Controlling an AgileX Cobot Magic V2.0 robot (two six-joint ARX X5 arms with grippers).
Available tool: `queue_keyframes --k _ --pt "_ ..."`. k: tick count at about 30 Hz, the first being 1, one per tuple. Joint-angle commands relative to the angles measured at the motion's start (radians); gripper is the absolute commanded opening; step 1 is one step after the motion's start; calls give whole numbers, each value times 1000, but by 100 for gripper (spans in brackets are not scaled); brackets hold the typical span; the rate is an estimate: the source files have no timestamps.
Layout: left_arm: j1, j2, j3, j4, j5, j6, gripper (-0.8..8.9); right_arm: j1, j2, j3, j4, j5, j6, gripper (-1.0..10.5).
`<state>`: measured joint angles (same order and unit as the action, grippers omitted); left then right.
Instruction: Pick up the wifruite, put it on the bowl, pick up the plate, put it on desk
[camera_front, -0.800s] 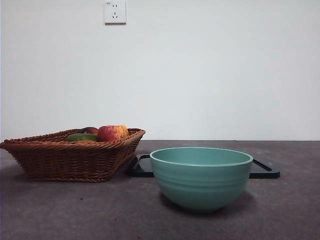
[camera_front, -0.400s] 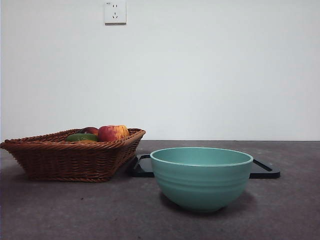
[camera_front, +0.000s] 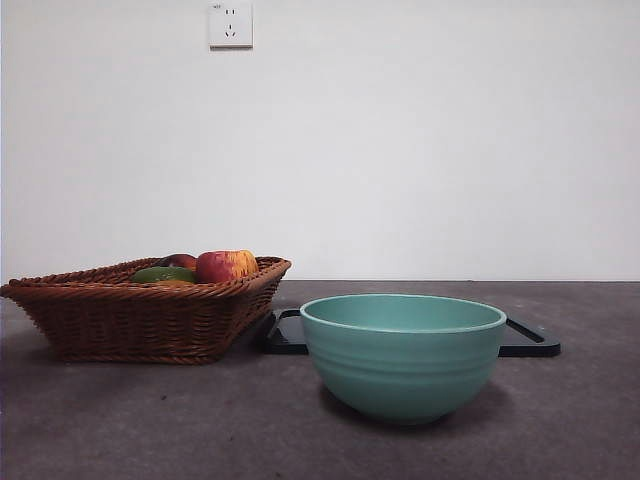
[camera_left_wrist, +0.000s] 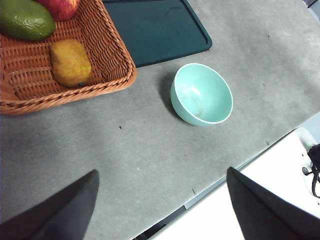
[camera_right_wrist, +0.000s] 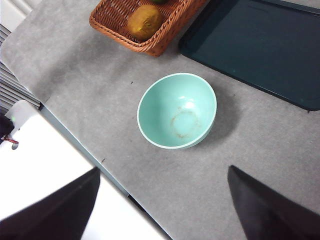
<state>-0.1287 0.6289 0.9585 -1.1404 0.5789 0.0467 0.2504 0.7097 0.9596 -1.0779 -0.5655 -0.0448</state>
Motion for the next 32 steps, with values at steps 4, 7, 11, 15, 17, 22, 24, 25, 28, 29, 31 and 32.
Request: queue_keyframes --k 4,7,11,15,17,22,24,25,28,29,31,32 --pt "-3 15 19 42 4 -30 407 5 8 20 7 -3 8 427" --pt "-3 39 23 82 2 -64 407 5 8 20 8 -3 8 427" --pt "-11 103 52 98 -10 -66 407 5 8 20 8 -3 8 427" --pt "-37 195 105 126 -31 -67 407 5 8 20 8 -3 8 427" --pt "-58 248 138 141 -61 -72 407 5 8 20 8 -3 8 427" --pt "-122 394 217 186 -166 -93 406 5 8 20 8 -3 8 427" --pt "-148 460 246 203 -203 -94 405 5 8 20 8 -3 8 427" --pt "-158 487 257 208 -222 -97 405 5 8 20 8 -3 8 427" --pt "-193 577 283 246 -302 -111 405 5 8 20 8 -3 8 427" --pt "-204 605 286 264 -322 -114 405 5 8 20 8 -3 8 427" --pt "-220 659 288 299 -349 -116 405 5 8 20 8 -3 8 427" --pt "-227 687 289 315 -362 -116 405 5 8 20 8 -3 8 427"
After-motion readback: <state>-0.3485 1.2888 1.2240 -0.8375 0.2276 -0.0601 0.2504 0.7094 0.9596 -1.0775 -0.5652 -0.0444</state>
